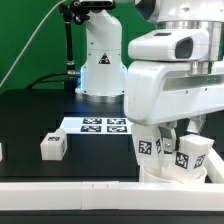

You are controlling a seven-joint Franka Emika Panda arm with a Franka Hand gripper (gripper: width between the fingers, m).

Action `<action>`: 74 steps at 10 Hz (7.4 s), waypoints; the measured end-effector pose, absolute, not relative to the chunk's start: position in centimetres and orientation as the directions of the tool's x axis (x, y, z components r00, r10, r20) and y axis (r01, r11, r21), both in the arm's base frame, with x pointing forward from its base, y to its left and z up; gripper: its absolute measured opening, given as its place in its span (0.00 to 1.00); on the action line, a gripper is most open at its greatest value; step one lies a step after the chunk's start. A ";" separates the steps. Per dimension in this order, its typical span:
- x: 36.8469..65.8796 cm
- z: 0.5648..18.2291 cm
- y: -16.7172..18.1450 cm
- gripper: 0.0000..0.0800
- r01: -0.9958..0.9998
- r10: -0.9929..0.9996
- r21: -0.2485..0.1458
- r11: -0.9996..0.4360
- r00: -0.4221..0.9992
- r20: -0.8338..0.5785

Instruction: Assemble stool

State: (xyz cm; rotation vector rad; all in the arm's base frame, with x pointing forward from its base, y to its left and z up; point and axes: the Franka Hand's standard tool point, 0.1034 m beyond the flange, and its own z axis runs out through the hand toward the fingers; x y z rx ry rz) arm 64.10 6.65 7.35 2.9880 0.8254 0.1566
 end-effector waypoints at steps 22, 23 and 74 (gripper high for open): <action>62.8 7.1 5.6 0.43 -0.943 -0.958 -0.170 -0.286 0.281 0.056; 62.8 7.2 5.5 0.43 -0.930 -0.945 -0.166 -0.327 0.321 0.063; 51.1 1.0 -12.9 0.69 -0.179 -0.084 -0.020 -0.984 0.553 -0.829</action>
Offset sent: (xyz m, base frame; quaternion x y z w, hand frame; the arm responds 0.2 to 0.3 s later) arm -0.0045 0.0090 -0.0094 0.0275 0.0479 0.2226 0.9733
